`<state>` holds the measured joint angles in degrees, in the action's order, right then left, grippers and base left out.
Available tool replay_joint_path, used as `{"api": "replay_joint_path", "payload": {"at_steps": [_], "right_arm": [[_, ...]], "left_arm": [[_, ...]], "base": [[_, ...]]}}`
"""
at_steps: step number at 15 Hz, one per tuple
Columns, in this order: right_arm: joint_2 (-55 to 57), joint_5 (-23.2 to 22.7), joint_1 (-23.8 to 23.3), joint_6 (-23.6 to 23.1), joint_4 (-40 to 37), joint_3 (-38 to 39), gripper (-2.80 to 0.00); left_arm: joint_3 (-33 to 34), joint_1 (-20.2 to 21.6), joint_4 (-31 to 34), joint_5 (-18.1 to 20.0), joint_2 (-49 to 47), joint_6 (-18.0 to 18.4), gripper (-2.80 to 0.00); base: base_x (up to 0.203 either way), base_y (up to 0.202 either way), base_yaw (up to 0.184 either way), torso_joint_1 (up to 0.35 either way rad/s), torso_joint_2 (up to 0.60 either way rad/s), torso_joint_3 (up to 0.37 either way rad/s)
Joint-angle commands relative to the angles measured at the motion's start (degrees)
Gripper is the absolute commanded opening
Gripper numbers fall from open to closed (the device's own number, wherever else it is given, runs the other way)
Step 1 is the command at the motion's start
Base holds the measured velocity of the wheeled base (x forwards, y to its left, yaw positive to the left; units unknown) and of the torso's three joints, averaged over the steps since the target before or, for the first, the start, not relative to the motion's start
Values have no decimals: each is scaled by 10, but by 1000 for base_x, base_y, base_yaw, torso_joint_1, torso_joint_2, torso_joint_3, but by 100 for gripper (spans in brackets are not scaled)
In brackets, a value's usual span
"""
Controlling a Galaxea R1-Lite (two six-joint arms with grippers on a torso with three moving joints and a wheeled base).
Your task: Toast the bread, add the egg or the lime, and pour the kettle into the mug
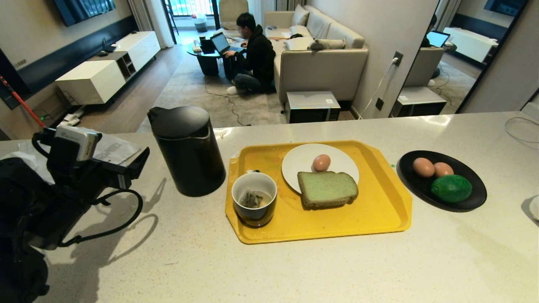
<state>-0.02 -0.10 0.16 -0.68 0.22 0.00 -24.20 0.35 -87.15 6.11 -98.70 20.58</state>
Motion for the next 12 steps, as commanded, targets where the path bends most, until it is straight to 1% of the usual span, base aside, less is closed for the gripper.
{"api": "replay_joint_path", "payload": {"at_steps": [1, 4, 5, 7, 10, 12], "right_arm": [[0, -1, 0, 0, 0, 1, -280], [0, -1, 0, 0, 0, 1, -280], [0, -1, 0, 0, 0, 1, -280], [0, -1, 0, 1, 0, 1, -280], [0, 0, 0, 0, 0, 1, -280], [0, -1, 0, 0, 0, 1, -280]], "left_arm": [[24, -2, -5, 0, 47, 2, -280], [25, -4, 1, -4, 102, 3, -280], [20, -7, 14, -8, 126, 3, -280], [16, -17, 62, -20, 182, 3, -280], [-6, -43, 178, -34, 275, 7, -280], [-38, -59, 279, -37, 340, 23, -280]], "base": [[0, 0, 0, 0, 0, 0], [0, 0, 0, 0, 0, 0], [0, 0, 0, 0, 0, 0], [0, 0, 0, 0, 0, 0], [0, 0, 0, 0, 0, 0], [0, 0, 0, 0, 0, 0]]}}
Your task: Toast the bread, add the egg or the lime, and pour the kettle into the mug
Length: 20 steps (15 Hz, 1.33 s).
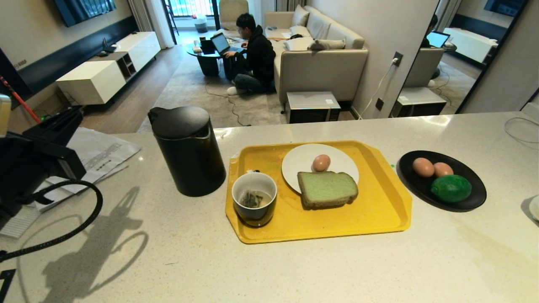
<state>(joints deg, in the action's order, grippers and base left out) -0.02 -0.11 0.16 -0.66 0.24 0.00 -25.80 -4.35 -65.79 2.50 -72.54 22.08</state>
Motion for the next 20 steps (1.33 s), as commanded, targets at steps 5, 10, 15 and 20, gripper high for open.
{"api": "replay_joint_path", "payload": {"at_steps": [5, 10, 15, 20], "right_arm": [[0, 0, 0, 0, 0, 1, -280], [0, -1, 0, 0, 0, 1, -280], [0, 0, 0, 0, 0, 1, -280], [0, -1, 0, 0, 0, 1, -280]], "left_arm": [[-141, -18, 262, -2, 219, 71, -280], [-161, 14, 350, -14, 366, 108, -280], [-217, 24, 389, -25, 485, 172, -280], [-265, 31, 430, -56, 559, 202, -280]], "base": [[0, 0, 0, 0, 0, 0], [0, 0, 0, 0, 0, 0], [0, 0, 0, 0, 0, 0], [0, 0, 0, 0, 0, 0]]}}
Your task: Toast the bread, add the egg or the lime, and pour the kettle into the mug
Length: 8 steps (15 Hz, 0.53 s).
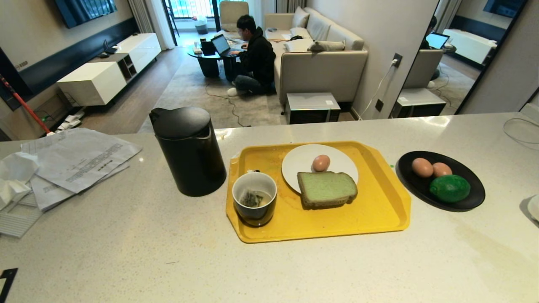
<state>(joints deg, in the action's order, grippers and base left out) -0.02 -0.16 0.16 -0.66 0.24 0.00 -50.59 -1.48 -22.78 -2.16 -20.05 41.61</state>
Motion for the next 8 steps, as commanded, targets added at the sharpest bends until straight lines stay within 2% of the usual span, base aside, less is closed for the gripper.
{"api": "replay_joint_path", "payload": {"at_steps": [1, 3, 8], "right_arm": [[0, 0, 0, 0, 0, 1, -280], [0, 0, 0, 0, 0, 1, -280], [0, 0, 0, 0, 0, 1, -280]], "left_arm": [[-27, 4, 2, -22, 47, 13, -280], [-38, 7, 28, -37, 76, 16, -280], [-40, 9, 145, -62, 136, 16, -280]], "base": [[0, 0, 0, 0, 0, 0], [0, 0, 0, 0, 0, 0], [0, 0, 0, 0, 0, 0]]}}
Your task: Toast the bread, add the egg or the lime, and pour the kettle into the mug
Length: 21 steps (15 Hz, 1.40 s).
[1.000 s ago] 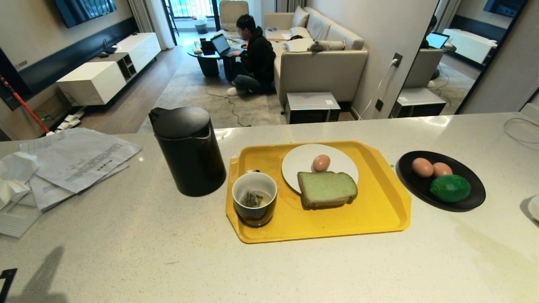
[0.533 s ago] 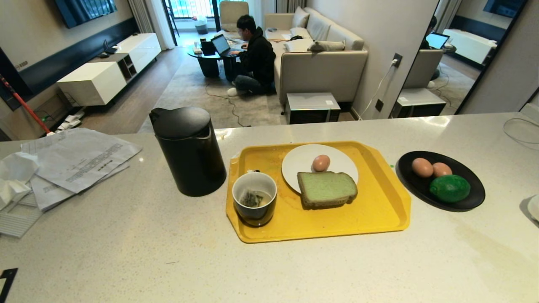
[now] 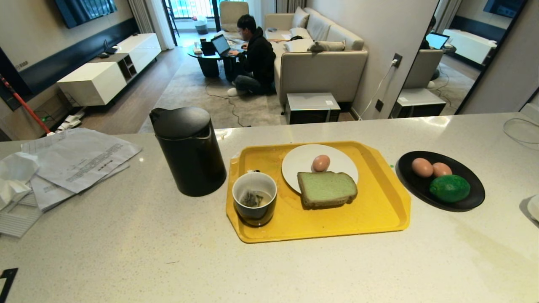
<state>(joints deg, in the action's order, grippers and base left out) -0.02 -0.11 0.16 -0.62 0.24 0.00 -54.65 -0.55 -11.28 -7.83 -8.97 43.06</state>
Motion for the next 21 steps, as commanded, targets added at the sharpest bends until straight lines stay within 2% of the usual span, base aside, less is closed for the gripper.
{"api": "replay_joint_path", "payload": {"at_steps": [1, 3, 5, 13, 19, 21], "right_arm": [[0, 0, 0, 0, 0, 1, -280], [0, -1, 0, 0, 0, 1, -280], [0, -1, 0, -1, 0, 1, -280], [0, 0, 0, 0, 0, 1, -280], [0, -1, 0, 0, 0, 1, -280], [0, 0, 0, 0, 0, 1, -280]], "left_arm": [[1, 0, 69, -9, 34, 1, -280], [7, 2, 152, -15, 55, -5, -280], [51, 4, 193, -19, 82, -30, -280], [180, 5, 217, -16, 91, -120, -280], [293, 5, 234, -8, 91, -218, -280], [330, 5, 228, -8, 91, -236, -280]], "base": [[0, 0, 0, 0, 0, 0], [0, 0, 0, 0, 0, 0], [0, 0, 0, 0, 0, 0], [0, 0, 0, 0, 0, 0], [0, 0, 0, 0, 0, 0], [0, 0, 0, 0, 0, 0]]}}
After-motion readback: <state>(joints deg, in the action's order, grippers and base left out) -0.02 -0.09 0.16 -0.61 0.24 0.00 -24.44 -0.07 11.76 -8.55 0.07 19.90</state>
